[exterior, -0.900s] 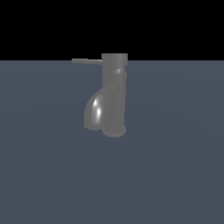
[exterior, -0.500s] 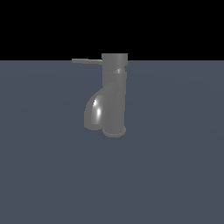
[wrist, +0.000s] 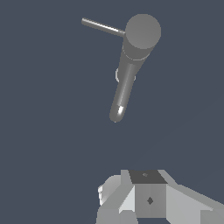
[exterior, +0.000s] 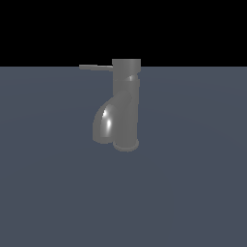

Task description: Turn on the faucet by rotating a designated handle.

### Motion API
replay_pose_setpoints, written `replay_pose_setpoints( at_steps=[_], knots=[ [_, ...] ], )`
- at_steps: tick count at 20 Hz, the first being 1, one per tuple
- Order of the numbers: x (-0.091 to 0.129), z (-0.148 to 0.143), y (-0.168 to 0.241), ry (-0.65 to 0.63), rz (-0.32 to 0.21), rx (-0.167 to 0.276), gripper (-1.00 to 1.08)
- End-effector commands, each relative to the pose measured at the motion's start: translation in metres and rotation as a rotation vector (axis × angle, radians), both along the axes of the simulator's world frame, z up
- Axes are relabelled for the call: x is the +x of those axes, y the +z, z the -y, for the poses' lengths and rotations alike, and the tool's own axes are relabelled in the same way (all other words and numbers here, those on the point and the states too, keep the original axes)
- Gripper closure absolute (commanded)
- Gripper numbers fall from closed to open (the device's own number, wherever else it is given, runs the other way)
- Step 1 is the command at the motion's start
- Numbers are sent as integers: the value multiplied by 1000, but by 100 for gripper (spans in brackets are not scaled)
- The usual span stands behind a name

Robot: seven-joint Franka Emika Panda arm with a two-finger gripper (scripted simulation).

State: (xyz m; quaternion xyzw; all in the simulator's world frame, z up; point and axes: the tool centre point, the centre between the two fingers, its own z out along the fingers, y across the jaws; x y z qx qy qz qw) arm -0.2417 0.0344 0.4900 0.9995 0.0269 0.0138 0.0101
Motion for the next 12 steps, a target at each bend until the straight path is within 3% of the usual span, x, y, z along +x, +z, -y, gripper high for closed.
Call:
replay_pose_setpoints(
  at_steps=[1, 12],
  knots=[
    [3, -1, 0, -14, 0, 6, 108],
    [34, -6, -5, -169, -12, 58, 108]
  ],
)
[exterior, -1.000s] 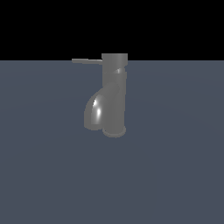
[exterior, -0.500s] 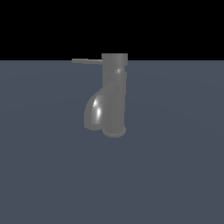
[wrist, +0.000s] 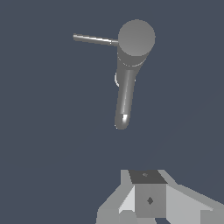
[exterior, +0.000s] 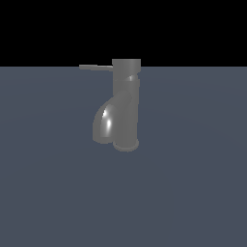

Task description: Turn on the faucet by rotating a designated handle.

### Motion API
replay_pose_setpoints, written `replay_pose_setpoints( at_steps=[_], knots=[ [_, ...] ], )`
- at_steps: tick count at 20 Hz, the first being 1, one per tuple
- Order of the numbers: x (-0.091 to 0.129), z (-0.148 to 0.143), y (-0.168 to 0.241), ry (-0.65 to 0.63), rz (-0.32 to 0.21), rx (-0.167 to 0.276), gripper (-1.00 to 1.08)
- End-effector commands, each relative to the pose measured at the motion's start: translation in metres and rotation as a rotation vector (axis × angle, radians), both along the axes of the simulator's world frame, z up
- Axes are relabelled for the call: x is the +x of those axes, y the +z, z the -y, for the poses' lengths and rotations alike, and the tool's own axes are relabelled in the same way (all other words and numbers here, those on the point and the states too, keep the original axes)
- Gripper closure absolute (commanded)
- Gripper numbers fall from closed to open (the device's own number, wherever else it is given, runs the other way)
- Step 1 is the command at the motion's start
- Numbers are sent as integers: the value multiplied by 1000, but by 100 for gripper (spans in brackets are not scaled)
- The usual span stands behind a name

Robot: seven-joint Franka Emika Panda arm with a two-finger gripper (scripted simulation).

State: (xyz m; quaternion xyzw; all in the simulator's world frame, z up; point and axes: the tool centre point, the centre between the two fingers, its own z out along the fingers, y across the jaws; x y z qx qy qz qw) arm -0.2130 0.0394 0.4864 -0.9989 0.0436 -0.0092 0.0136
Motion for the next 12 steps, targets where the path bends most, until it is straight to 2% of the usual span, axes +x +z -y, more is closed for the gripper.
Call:
replay_pose_setpoints(
  at_steps=[1, 12],
  knots=[
    [10, -2, -2, -50, -5, 15, 108],
    [63, -11, -18, -320, -42, 76, 108]
  ],
)
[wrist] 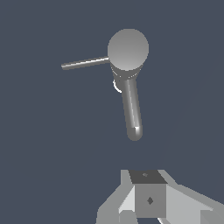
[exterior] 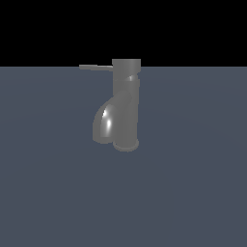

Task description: Turn on the faucet by rotating a designated handle.

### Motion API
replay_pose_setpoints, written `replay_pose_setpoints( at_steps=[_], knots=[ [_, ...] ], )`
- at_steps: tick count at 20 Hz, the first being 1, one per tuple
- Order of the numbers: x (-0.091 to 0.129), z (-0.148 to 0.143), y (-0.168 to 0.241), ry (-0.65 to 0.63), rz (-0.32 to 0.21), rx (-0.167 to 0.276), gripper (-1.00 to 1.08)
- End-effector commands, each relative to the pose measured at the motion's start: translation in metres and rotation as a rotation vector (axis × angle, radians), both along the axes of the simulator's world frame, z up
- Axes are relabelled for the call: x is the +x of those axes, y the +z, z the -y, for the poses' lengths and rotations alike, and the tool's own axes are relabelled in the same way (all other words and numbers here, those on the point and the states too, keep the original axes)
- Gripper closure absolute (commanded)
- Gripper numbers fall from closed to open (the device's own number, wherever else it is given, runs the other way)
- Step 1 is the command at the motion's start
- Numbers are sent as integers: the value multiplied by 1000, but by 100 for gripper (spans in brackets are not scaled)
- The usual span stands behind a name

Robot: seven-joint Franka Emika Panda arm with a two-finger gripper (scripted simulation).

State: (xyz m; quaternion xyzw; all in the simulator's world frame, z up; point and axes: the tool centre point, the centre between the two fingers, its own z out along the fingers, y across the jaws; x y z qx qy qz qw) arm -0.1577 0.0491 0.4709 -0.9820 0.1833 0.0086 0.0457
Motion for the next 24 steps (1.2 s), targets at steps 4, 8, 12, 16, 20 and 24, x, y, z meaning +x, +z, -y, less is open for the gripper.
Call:
replay_pose_setpoints(
  at_steps=[4, 8, 12, 16, 20, 24],
  knots=[
    [27, -5, -11, -141, -24, 22, 108],
    [46, -9, -21, -245, -42, 32, 108],
    [65, -13, -32, -349, -60, 38, 108],
    [83, -17, -44, -455, -77, 39, 108],
    [101, -21, -57, -561, -93, 36, 108],
    [119, -25, -71, -668, -106, 30, 108]
  ],
)
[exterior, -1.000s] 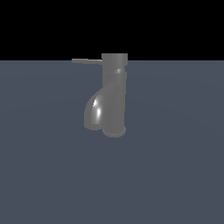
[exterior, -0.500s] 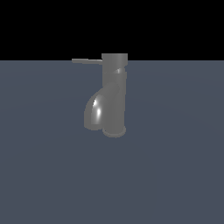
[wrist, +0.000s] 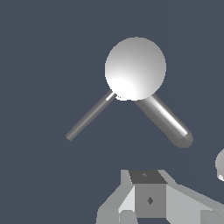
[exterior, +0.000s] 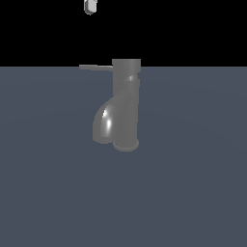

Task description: Turn on the faucet by rotating a designated handle.

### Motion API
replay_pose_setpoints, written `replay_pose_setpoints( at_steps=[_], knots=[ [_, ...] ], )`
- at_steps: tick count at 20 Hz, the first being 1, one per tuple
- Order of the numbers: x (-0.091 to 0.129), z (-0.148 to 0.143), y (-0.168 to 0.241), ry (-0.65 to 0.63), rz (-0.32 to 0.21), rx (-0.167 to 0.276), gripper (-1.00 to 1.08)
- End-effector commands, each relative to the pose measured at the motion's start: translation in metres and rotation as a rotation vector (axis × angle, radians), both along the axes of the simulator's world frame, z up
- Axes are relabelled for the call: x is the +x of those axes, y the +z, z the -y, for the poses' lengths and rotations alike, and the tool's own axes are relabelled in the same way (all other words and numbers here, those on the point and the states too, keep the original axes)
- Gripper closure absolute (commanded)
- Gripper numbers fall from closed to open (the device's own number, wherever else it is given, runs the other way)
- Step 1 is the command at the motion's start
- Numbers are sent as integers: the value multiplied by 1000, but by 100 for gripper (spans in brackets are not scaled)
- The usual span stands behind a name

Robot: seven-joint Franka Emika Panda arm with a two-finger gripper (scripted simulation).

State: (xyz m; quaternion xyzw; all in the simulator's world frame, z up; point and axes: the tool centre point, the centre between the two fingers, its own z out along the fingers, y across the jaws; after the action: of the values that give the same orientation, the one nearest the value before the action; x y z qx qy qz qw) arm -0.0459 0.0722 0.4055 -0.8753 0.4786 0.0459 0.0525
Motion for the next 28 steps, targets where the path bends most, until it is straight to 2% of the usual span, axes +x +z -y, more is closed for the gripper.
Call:
replay_pose_setpoints(
  at_steps=[1, 15, 28],
  knots=[
    [11, -3, -9, -68, -10, -5, 108],
    [67, -18, -63, -436, -46, -60, 108],
    [106, -31, -108, -720, -36, -123, 108]
  ],
)
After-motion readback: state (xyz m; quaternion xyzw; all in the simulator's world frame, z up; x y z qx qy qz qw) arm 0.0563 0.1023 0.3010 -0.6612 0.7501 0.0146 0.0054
